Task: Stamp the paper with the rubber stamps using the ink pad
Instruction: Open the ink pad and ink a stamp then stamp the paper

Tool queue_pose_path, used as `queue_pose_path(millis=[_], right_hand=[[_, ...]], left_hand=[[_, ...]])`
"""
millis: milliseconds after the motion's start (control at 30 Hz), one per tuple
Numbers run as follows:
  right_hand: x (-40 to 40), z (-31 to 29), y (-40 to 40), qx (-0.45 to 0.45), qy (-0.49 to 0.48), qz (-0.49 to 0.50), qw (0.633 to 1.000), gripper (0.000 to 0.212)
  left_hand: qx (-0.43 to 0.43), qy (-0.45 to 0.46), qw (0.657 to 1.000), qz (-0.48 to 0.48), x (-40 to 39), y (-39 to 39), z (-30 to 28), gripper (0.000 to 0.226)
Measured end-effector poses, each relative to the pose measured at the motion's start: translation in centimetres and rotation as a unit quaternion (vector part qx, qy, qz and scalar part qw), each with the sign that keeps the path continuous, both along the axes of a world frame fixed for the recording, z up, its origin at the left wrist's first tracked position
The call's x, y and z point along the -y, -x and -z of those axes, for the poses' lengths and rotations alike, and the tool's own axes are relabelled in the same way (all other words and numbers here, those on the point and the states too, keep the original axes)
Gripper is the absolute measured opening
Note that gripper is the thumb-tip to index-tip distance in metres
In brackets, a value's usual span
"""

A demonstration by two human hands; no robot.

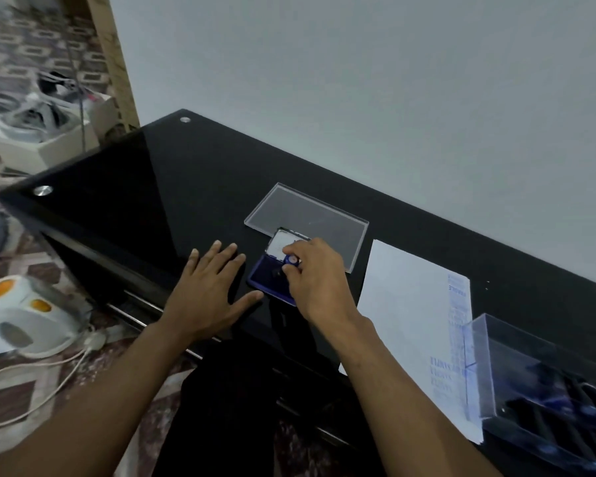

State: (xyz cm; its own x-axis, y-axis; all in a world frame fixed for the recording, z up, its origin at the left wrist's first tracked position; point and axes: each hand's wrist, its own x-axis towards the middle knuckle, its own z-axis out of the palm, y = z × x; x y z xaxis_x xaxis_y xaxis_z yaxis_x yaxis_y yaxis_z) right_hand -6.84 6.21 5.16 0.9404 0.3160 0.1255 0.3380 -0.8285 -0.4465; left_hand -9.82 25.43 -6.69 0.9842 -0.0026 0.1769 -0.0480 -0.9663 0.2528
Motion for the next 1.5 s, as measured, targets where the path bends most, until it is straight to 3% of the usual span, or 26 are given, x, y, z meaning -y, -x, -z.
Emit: queue_pose_path(millis=[267,567,667,867,1500], right_hand=[[-0.8,0.8,-0.7,-0.033,0.057,-0.019,0.998,0.028],[-0.5,1.5,-0.7,-0.01,0.026,-0.026,0.999,0.027],[-0.4,0.9,-0.6,-0.026,0.091,-0.05,0.994,0.033],[-0.3,1.0,-0.8,-0.035,0.017,-0.013,0.999,0.027],[-0.2,1.4,-0.8,-0.051,-0.008,-0.011,0.999,0.029]], left_hand=[[0.015,-0.012,1.0,-0.018,0.2,0.0,0.5,0.088],[0.025,0.008,0.999,-0.032,0.2,-0.2,0.7,0.084],[0.026,-0.003,0.999,-0.036,0.3,-0.2,0.8,0.083],[0.027,-0.009,0.999,-0.038,0.4,-0.2,0.8,0.083],[0.029,-0.017,0.999,-0.042,0.6,-0.2,0.7,0.083]])
